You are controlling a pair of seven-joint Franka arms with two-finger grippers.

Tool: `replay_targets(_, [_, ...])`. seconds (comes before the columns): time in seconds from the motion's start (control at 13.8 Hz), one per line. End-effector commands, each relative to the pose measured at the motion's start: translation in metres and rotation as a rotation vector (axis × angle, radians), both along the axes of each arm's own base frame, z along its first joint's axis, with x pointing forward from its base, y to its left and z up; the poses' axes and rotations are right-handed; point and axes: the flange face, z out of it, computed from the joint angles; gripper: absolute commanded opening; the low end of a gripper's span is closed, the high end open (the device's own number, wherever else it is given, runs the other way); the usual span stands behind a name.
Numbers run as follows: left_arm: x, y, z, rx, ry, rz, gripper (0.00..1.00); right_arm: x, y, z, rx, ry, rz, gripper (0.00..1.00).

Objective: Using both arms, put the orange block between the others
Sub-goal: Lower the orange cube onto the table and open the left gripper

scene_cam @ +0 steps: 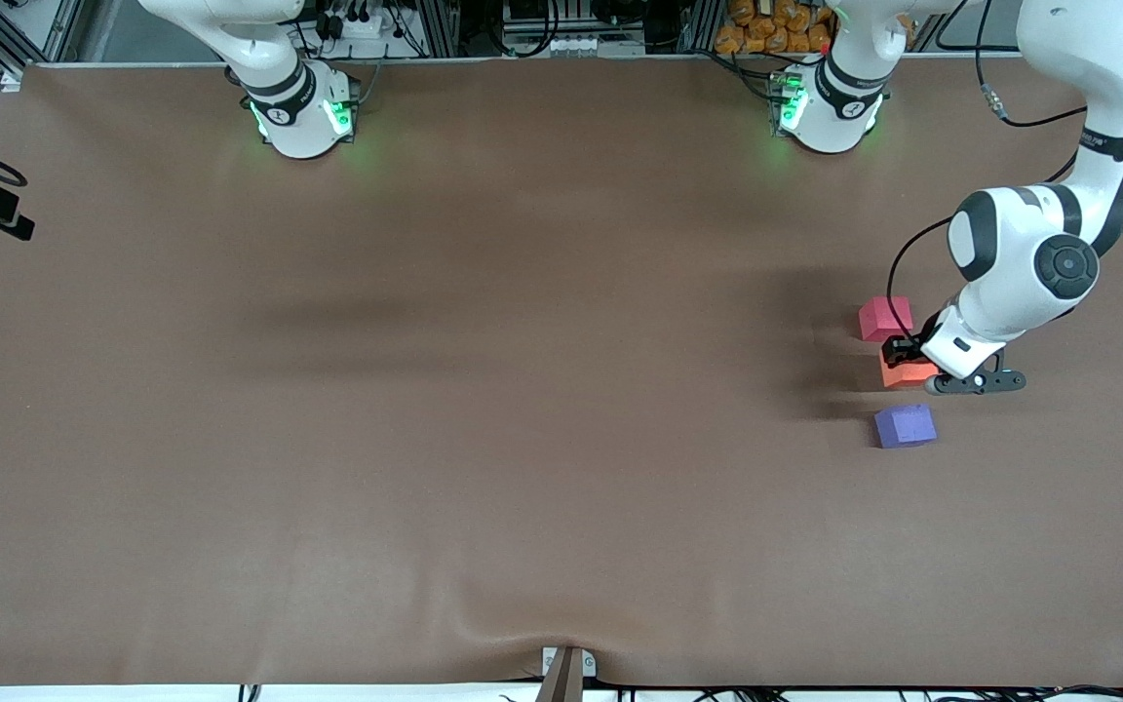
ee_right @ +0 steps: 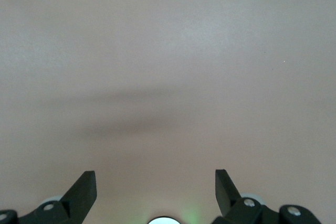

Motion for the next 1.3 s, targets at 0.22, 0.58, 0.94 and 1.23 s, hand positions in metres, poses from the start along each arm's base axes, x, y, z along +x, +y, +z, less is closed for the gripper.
replay_targets(0.22, [0.0, 0.006, -0.018, 0.009, -0.009, -0.006, 0.32, 0.002, -0.001, 0.004, -0.008, -0.003, -0.009, 1.0])
replay_targets(0.58, [-0.001, 0.004, -0.035, 0.01, -0.004, -0.01, 0.32, 0.003, -0.001, 0.005, -0.006, -0.006, -0.009, 1.0])
replay_targets(0.94, [-0.001, 0.002, -0.042, 0.007, 0.006, -0.01, 0.54, 0.003, -0.001, 0.005, -0.007, -0.006, -0.009, 1.0])
replay_targets(1.23, [-0.001, 0.0, -0.044, 0.007, 0.008, -0.015, 1.0, 0.003, 0.0, 0.005, -0.006, -0.006, -0.008, 1.0])
